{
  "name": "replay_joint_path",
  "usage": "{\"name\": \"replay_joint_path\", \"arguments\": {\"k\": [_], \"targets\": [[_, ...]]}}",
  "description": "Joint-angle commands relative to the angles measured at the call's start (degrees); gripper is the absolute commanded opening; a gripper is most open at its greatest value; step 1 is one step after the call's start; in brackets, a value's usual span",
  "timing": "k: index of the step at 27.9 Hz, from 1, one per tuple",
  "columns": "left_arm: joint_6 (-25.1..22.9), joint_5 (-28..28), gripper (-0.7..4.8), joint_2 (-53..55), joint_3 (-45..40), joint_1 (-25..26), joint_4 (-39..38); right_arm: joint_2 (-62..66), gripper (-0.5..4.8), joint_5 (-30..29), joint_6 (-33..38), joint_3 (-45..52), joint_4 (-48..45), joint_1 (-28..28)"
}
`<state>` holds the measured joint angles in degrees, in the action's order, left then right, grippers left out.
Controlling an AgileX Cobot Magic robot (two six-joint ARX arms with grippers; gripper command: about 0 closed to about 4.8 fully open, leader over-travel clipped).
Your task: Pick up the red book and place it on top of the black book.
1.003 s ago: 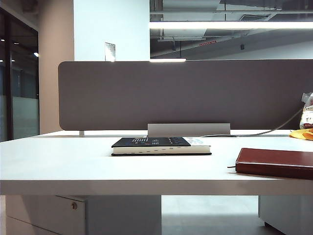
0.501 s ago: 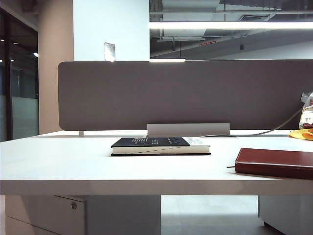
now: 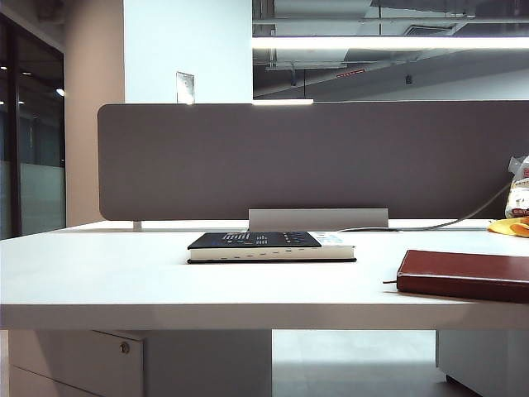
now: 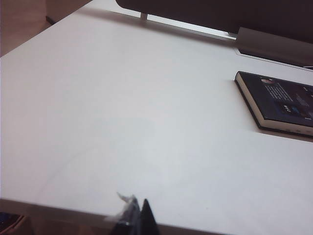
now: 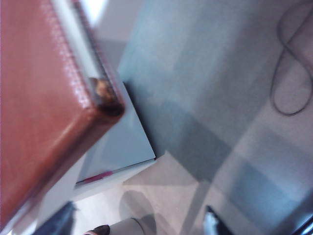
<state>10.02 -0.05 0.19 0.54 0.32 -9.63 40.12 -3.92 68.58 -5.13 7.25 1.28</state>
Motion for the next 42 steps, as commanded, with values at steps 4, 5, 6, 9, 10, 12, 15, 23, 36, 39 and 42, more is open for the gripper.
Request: {"name": "replay_joint_path", "arguments": {"k": [4,5,6,9,10,12,15,23,36,39,42], "targets": [[-0.13,0.31,-0.06,0.02,-0.13,-0.09,-1.01,0.00,3.42,1.68,0.46,-0.13,-4.96,0.68],[-0.13,0.31,-0.05,0.02,-0.13,-0.09,-1.01,0.00,3.33,2.56,0.46,-0.13,-4.94,0.66],[-0.13,0.33,-0.05,0.02,-0.13,-0.09,-1.01,0.00,3.33,2.91,0.46,-0.13,-4.96,0.68],[-0.13,0.33,-0.05,0.02,-0.13,-0.09,-1.01,0.00,3.33,4.00,0.46,-0.13,-5.05,1.11],[-0.13,0.33,-0.05,0.02,-0.13,-0.09,-1.01,0.00,3.33,3.98,0.46,-0.13,-5.14,1.33],[-0.13,0.31,-0.05,0.02,-0.13,-0.09,-1.03,0.04,3.33,3.96,0.48,-0.13,-6.16,1.33],[-0.11,0.33,-0.05,0.02,-0.13,-0.09,-1.03,0.07,3.33,3.82,1.25,-0.13,-8.20,1.31],[0.07,0.33,-0.05,0.02,-0.13,-0.09,-1.01,13.31,3.33,-0.68,2.34,-0.15,-21.29,1.29],[0.07,1.55,-0.05,0.02,-0.11,-0.09,-0.94,21.38,2.57,-0.37,3.87,-0.28,-31.08,1.36],[0.07,1.81,-0.05,0.02,-0.11,-0.09,-0.83,21.40,2.41,0.11,3.85,-0.28,-31.06,1.36],[0.04,1.81,-0.05,0.02,-0.11,-0.09,-0.83,21.40,2.41,0.85,3.85,-0.28,-31.04,1.36]]}}
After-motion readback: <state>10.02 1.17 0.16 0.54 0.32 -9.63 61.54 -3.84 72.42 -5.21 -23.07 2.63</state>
